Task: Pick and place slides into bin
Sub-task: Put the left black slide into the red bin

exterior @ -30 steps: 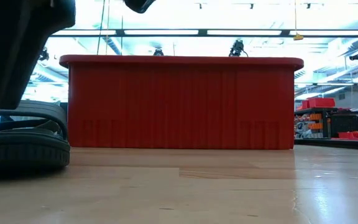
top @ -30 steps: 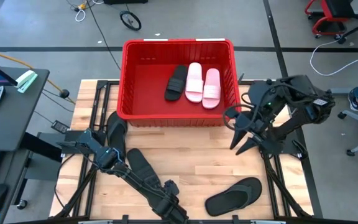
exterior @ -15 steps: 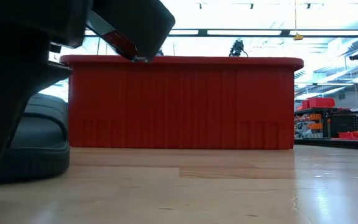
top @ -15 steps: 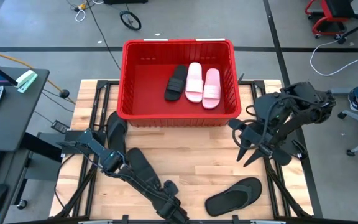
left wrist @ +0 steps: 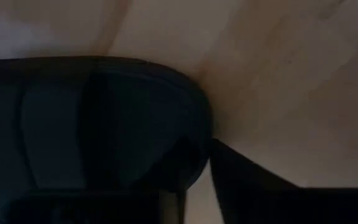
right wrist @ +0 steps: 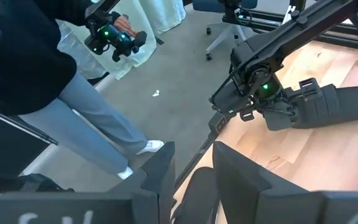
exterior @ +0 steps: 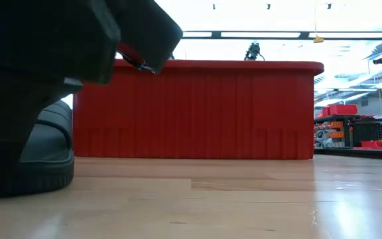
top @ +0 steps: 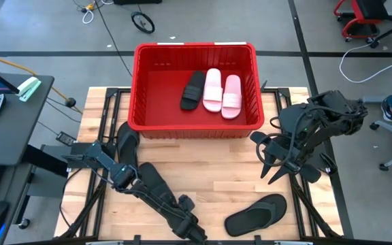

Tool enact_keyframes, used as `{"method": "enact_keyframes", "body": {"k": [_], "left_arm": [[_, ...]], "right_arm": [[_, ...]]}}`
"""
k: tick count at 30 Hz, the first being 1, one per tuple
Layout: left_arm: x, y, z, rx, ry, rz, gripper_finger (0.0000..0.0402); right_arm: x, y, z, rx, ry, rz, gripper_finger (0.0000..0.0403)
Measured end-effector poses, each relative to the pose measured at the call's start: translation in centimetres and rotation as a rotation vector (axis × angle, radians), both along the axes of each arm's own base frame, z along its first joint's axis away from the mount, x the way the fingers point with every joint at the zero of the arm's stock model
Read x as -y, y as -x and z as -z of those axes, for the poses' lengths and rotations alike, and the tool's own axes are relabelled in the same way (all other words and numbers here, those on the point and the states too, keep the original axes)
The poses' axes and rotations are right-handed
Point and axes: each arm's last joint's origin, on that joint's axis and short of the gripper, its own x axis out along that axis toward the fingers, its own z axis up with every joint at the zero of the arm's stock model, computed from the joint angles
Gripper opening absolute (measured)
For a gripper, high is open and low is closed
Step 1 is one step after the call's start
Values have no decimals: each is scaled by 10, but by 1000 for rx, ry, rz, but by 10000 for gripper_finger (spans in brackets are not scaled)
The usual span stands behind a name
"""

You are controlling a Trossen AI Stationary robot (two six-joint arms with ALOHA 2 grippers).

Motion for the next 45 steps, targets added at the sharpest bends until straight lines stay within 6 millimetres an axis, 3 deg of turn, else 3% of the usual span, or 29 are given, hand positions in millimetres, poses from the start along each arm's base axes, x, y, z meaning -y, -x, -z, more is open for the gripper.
{"method": "enact_keyframes", "body": {"k": [3,7,12,16,22,26,30,35,41,45], "left_arm": [[0,1,-6,2,26,-2,16],[1,1,-32,74,89,-25,14],[0,20,-96,195,161,-83,10],[-5,46,-156,350,211,-104,9],[-19,80,-238,791,181,-3,9],[-38,96,-288,1062,57,143,9],[-80,114,-326,1171,-209,231,9],[-150,125,-353,1059,-454,316,9],[-245,120,-348,675,-529,404,9],[-312,112,-338,501,-468,442,9]], "right_arm": [[0,0,0,0,0,0,113],[0,0,0,10,7,-7,113],[1,-1,0,18,36,36,113],[2,-2,1,-10,28,93,113],[2,-2,1,-16,24,98,113],[2,-2,1,6,42,80,113],[2,-2,1,34,63,57,113],[2,-2,1,77,97,21,113],[4,-3,1,169,222,31,113],[11,-7,2,193,361,215,113]]}}
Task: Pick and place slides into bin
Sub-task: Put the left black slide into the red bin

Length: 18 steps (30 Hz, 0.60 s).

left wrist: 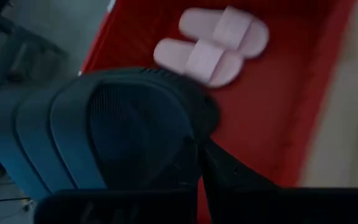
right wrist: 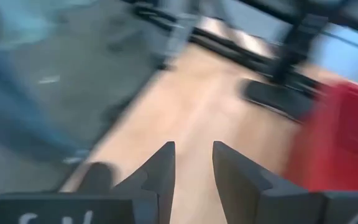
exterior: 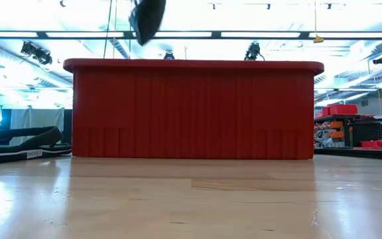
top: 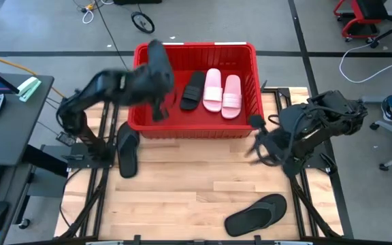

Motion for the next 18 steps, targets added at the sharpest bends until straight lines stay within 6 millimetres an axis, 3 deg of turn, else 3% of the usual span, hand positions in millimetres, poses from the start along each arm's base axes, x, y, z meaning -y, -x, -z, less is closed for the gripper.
{"method": "enact_keyframes", "body": {"k": [5,10,14,18], "left_arm": [[-78,-2,27,-108,107,-24,9],[-135,0,79,-214,209,-18,8],[-156,-4,136,-325,235,35,8],[-161,-6,190,-416,229,122,8]], "right_arm": [[17,-5,0,20,40,337,113],[29,-8,0,30,67,419,113],[37,-10,-1,35,81,444,113],[47,-14,-3,63,60,495,113]]}}
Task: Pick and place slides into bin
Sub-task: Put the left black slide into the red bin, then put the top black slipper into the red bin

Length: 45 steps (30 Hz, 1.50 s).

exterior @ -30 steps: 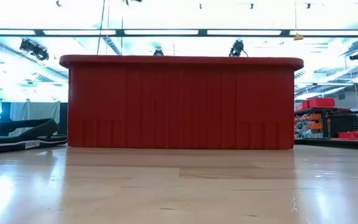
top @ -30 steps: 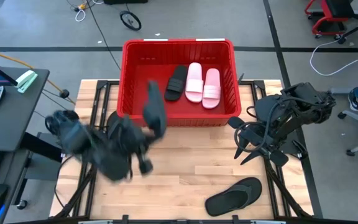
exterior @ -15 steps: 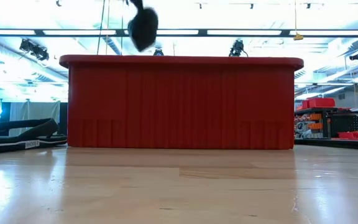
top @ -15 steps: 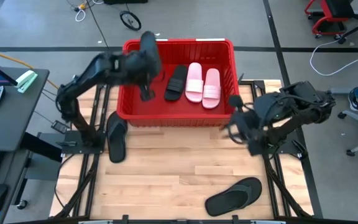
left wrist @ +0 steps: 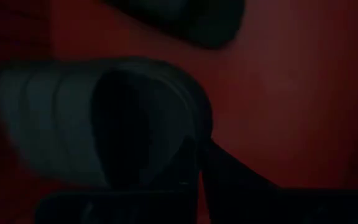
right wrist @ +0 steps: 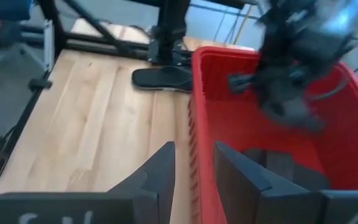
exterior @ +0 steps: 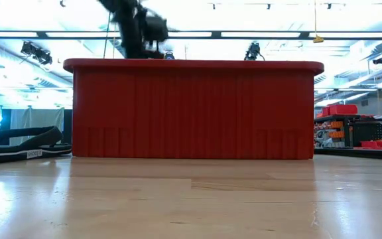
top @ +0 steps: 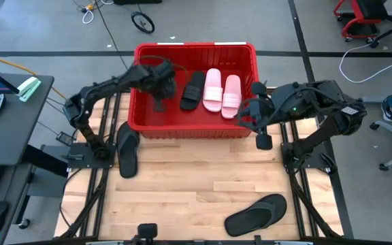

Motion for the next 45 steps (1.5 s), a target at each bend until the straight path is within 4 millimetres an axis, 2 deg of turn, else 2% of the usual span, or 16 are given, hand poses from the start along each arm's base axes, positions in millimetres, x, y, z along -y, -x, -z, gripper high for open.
{"method": "enact_keyframes", "body": {"k": [2,5,7,10,14,19,22,26,29,32,39,42,45], "left_arm": [[-2,3,25,-34,9,31,8],[-4,8,53,-59,-16,61,8],[-6,13,68,-92,-40,62,9],[-11,17,82,-85,-86,34,30],[-19,27,91,-78,-103,-15,72],[-29,33,90,-31,-118,-142,135],[-29,35,87,-32,-94,-202,177],[-22,32,78,-67,-53,-199,223],[-16,24,62,-81,-41,-178,241],[-9,13,36,-60,-43,-172,245],[10,-13,-57,136,-140,-117,221],[24,-16,-96,246,-163,-123,207],[37,-17,-126,357,-169,-154,190]], "right_arm": [[4,-1,-1,14,-3,17,113],[8,-2,-2,29,-15,42,113],[10,-3,-3,36,-34,64,113],[14,-4,-4,55,-66,99,113],[16,-5,-5,78,-115,139,113],[16,-5,-5,87,-184,180,113],[16,-5,-5,91,-221,203,113],[16,-5,-5,95,-251,223,113],[15,-5,-5,96,-258,226,113],[15,-10,-4,93,-261,231,113],[10,-45,18,4,-253,240,113],[7,-60,30,-55,-240,239,113],[5,-73,46,-138,-222,248,113]]}}
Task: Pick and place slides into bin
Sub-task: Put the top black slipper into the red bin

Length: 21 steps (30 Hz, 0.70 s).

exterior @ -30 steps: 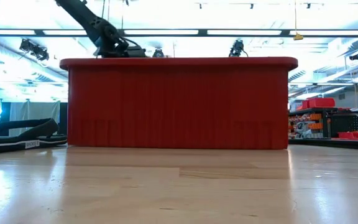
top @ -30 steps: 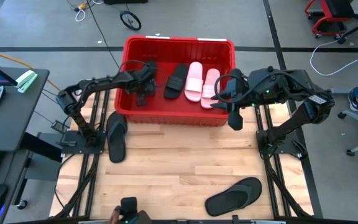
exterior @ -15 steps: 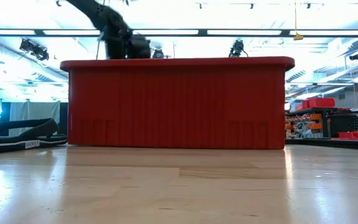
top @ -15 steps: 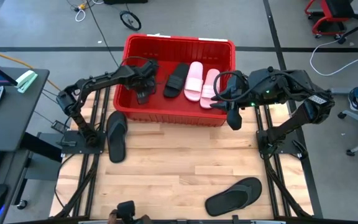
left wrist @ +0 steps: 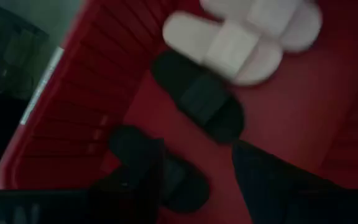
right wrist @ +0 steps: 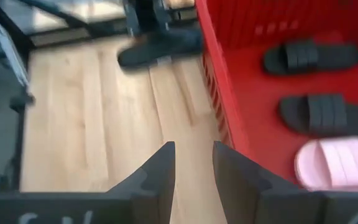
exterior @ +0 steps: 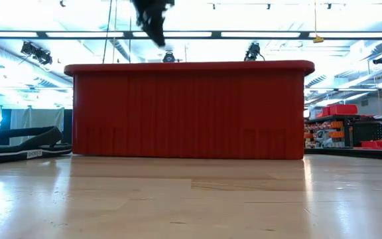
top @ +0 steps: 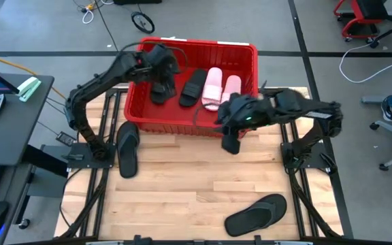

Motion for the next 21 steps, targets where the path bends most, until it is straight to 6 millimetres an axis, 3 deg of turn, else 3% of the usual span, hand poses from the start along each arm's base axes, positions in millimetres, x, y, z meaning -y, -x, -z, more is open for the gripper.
{"method": "enact_keyframes", "body": {"k": [5,10,13,17,21], "left_arm": [[21,-2,-15,130,92,-109,135],[60,-3,-6,50,218,-147,23],[94,-1,-1,-6,305,-204,13],[154,-1,-3,32,437,-176,7],[215,5,-6,76,584,-166,9]], "right_arm": [[-7,-19,24,-111,-59,71,106],[-46,-26,48,-252,-72,23,48],[-78,-19,56,-315,-61,-27,9],[-115,-3,57,-317,-35,-75,11],[-137,15,51,-230,9,3,6]]}}
